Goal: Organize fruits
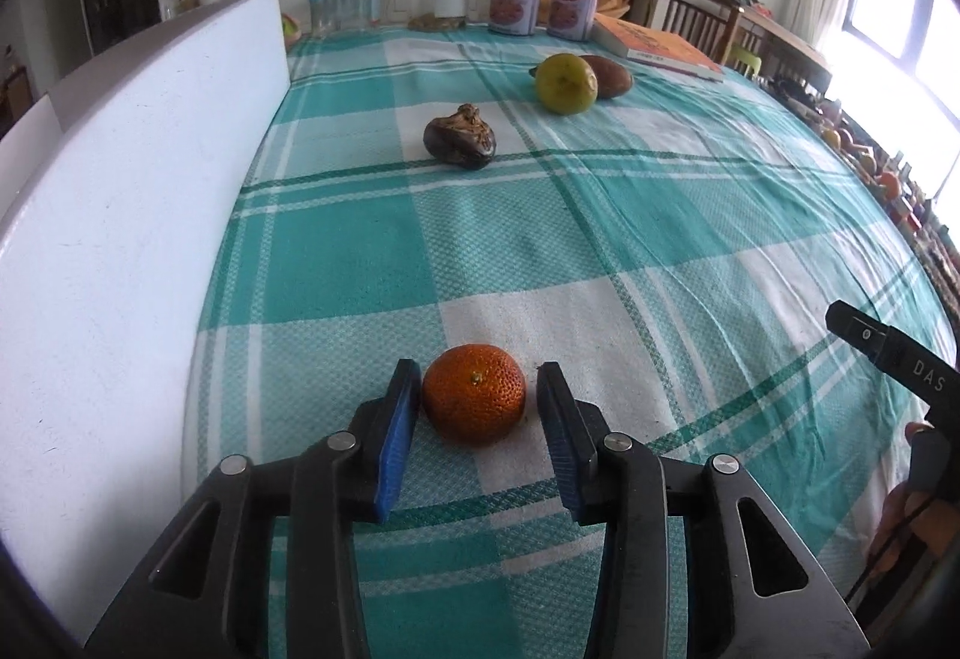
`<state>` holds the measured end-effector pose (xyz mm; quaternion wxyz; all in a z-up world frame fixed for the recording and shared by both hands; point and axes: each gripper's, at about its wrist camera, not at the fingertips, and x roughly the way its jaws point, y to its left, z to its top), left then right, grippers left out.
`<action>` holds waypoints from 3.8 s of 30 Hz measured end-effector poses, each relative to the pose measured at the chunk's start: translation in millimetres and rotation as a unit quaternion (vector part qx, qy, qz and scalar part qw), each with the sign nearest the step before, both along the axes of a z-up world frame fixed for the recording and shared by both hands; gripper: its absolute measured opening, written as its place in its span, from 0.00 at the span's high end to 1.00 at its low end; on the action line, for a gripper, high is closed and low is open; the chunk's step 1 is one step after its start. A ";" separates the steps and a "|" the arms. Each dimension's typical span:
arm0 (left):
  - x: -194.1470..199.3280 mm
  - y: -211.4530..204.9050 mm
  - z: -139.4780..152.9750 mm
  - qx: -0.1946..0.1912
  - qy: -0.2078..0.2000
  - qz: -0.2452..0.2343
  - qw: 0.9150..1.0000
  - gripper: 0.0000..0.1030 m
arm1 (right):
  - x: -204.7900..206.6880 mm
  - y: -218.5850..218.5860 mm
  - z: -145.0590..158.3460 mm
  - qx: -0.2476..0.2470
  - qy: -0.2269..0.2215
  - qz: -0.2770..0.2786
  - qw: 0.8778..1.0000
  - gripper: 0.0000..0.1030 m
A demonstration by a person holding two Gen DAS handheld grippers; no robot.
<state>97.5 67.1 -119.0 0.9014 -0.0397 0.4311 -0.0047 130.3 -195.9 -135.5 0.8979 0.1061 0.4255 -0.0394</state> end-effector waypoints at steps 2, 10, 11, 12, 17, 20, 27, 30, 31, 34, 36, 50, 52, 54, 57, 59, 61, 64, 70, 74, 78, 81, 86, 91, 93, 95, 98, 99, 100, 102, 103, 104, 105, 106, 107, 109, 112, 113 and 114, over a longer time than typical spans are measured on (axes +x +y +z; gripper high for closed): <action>-0.2 0.2 -2.3 0.011 -0.001 0.010 1.000 0.23 | 0.0 0.0 0.0 0.000 0.000 0.000 1.000 0.01; 3.1 -6.9 -7.5 0.042 0.010 0.000 0.999 0.12 | 0.3 1.1 -0.7 -0.005 0.003 0.002 1.000 0.00; 3.2 -5.8 -7.6 0.039 0.011 0.000 0.999 0.11 | 0.4 1.4 -0.8 -0.005 0.004 0.002 1.000 0.00; 3.1 -5.6 -7.7 0.039 0.011 0.001 0.999 0.11 | 0.6 1.6 -0.9 -0.006 0.004 0.002 1.000 0.00; 3.1 -5.9 -7.7 0.040 0.012 0.001 0.999 0.10 | 0.8 3.4 -1.3 -0.011 0.007 0.003 1.000 0.00; 3.1 -6.0 -7.7 0.040 0.012 0.001 0.999 0.10 | 0.6 6.0 -1.7 -0.017 0.012 0.006 1.000 0.00; 3.2 -5.8 -7.8 0.040 0.012 0.001 0.999 0.09 | 37.6 37.1 23.5 0.022 0.007 0.109 0.994 0.01; 3.2 -5.8 -7.8 0.040 0.012 0.001 0.999 0.09 | 90.9 65.5 33.9 0.054 0.004 0.174 0.983 0.01; 3.2 -5.8 -7.9 0.040 0.012 0.001 0.999 0.09 | 108.8 75.2 35.1 0.062 0.004 0.191 0.980 0.01; 3.3 -5.7 -7.9 0.040 0.012 0.001 0.999 0.09 | 160.8 106.0 32.0 0.089 0.022 0.218 0.972 0.01; 3.3 -5.7 -8.0 0.040 0.012 0.001 0.999 0.09 | 190.1 122.2 26.0 0.123 0.042 0.216 0.968 0.05; 3.3 -5.8 -8.2 0.040 0.012 0.001 0.999 0.09 | 214.3 102.6 -2.5 0.285 0.107 0.152 0.940 0.51; 3.3 -5.8 -8.2 0.041 0.012 0.001 0.999 0.09 | 191.2 80.1 6.8 0.283 0.094 0.161 0.941 0.51; 3.4 -5.9 -8.3 0.041 0.012 0.001 0.999 0.09 | 166.5 55.4 17.0 0.260 0.075 0.162 0.949 0.51; 3.5 -5.8 -8.3 0.041 0.012 0.001 0.999 0.09 | 130.3 25.2 26.7 0.181 0.036 0.164 0.969 0.50; 3.5 -5.9 -8.3 0.041 0.012 0.001 0.999 0.09 | 108.1 9.8 20.9 0.140 0.024 0.161 0.977 0.50; 3.5 -5.9 -8.4 0.040 0.012 0.001 0.999 0.09 | 88.4 1.3 12.7 0.111 0.023 0.159 0.981 0.50; 3.5 -6.1 -8.5 0.041 0.012 0.001 0.999 0.09 | 57.9 -8.2 13.8 0.102 -0.003 0.164 0.981 0.50; 3.5 -6.2 -8.5 0.041 0.012 0.001 0.999 0.09 | 27.6 -9.2 13.6 0.085 -0.013 0.157 0.984 0.50; 3.6 -6.2 -8.6 0.041 0.012 0.001 0.999 0.08 | 19.8 -4.6 14.2 0.068 -0.019 0.155 0.985 0.50; 3.6 -6.3 -8.6 0.041 0.012 0.001 0.999 0.08 | 17.4 1.5 14.4 0.046 -0.024 0.154 0.987 0.45; 3.6 -6.4 -8.7 0.041 0.012 0.001 0.999 0.08 | 14.8 0.5 15.4 0.040 -0.026 0.147 0.988 0.35; 3.7 -6.4 -8.7 0.041 0.012 0.001 0.999 0.08 | 13.9 0.6 15.3 0.043 -0.024 0.150 0.988 0.32; 3.8 -6.6 -8.8 0.041 0.012 0.001 0.999 0.08 | 15.9 12.9 10.8 0.028 -0.010 0.171 0.985 0.27; 3.9 -6.6 -8.9 0.041 0.012 0.001 0.999 0.08 | 18.9 14.7 5.5 0.026 0.004 0.173 0.985 0.27; 4.0 -6.8 -9.0 0.041 0.012 0.001 0.999 0.08 | 19.0 13.7 4.8 0.028 0.004 0.173 0.985 0.25; 3.8 -5.4 -8.7 0.034 0.012 0.000 0.999 0.08 | 19.0 12.6 4.5 0.029 0.004 0.171 0.985 0.24; 2.6 -3.0 -7.9 0.026 0.011 -0.004 1.000 0.08 | 19.0 12.4 5.1 0.030 0.004 0.171 0.985 0.24; 1.8 -0.1 -6.7 0.016 0.013 -0.013 1.000 0.08 | 18.4 11.7 6.0 0.031 0.002 0.170 0.985 0.24; -1.5 8.9 -2.4 -0.026 0.020 -0.025 0.999 0.09 | 15.9 8.9 10.5 0.045 -0.011 0.173 0.984 0.23; -3.3 12.6 -0.4 -0.049 0.023 -0.029 0.998 0.09 | 14.4 7.5 12.6 0.051 -0.018 0.174 0.983 0.21; -4.3 14.5 1.0 -0.065 0.026 -0.034 0.997 0.10 | 13.4 7.2 14.3 0.051 -0.023 0.173 0.983 0.19; -5.0 12.7 1.7 -0.069 0.027 -0.042 0.996 0.11 | 12.8 8.0 15.1 0.046 -0.025 0.171 0.984 0.18; -5.7 8.2 2.2 -0.056 0.027 -0.048 0.997 0.11 | 12.9 9.4 15.0 0.038 -0.025 0.170 0.984 0.18; -6.3 2.5 2.1 -0.035 0.023 -0.053 0.998 0.11 | 13.0 11.7 14.8 0.030 -0.023 0.171 0.984 0.18; -6.0 -6.4 0.4 -0.005 0.023 -0.053 0.998 0.23 | 14.4 16.6 12.5 0.020 -0.017 0.178 0.984 0.18; -0.6 -6.5 1.6 0.006 0.022 -0.031 0.999 0.58 | 16.5 18.3 10.7 0.007 -0.016 0.176 0.984 0.19; 1.9 -4.1 2.4 0.002 0.022 -0.026 0.999 0.70 | 17.5 17.2 10.3 0.007 -0.018 0.173 0.985 0.19; 4.3 -1.3 2.7 -0.007 0.024 -0.023 0.999 0.70 | 18.6 16.3 9.6 0.008 -0.019 0.171 0.985 0.20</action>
